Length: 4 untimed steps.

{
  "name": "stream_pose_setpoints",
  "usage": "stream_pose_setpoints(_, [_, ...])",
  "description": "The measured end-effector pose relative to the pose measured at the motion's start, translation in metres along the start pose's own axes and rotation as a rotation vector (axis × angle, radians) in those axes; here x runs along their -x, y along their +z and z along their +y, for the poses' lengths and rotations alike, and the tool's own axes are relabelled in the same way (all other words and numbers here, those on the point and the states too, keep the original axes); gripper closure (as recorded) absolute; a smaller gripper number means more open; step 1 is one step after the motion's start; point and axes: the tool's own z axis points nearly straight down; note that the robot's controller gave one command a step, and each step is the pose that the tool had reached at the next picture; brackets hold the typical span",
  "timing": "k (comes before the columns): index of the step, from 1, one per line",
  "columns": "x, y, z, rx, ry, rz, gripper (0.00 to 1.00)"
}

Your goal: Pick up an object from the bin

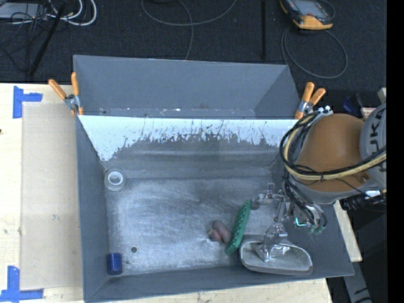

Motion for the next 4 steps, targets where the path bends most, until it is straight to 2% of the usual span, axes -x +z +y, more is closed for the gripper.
stream_pose_setpoints(1, [0.001, 0.014, 0.010, -0.004, -0.050, -0.025, 0.00])
stream_pose_setpoints(2, [-0.017, -0.018, 0.036, 0.000, 0.047, -0.008, 0.00])
stream_pose_setpoints(3, [-0.011, 0.051, 0.081, 0.003, 0.305, -0.007, 0.00])
stream_pose_setpoints(4, [-0.010, 0.047, 0.077, -0.002, 0.304, -0.008, 1.00])
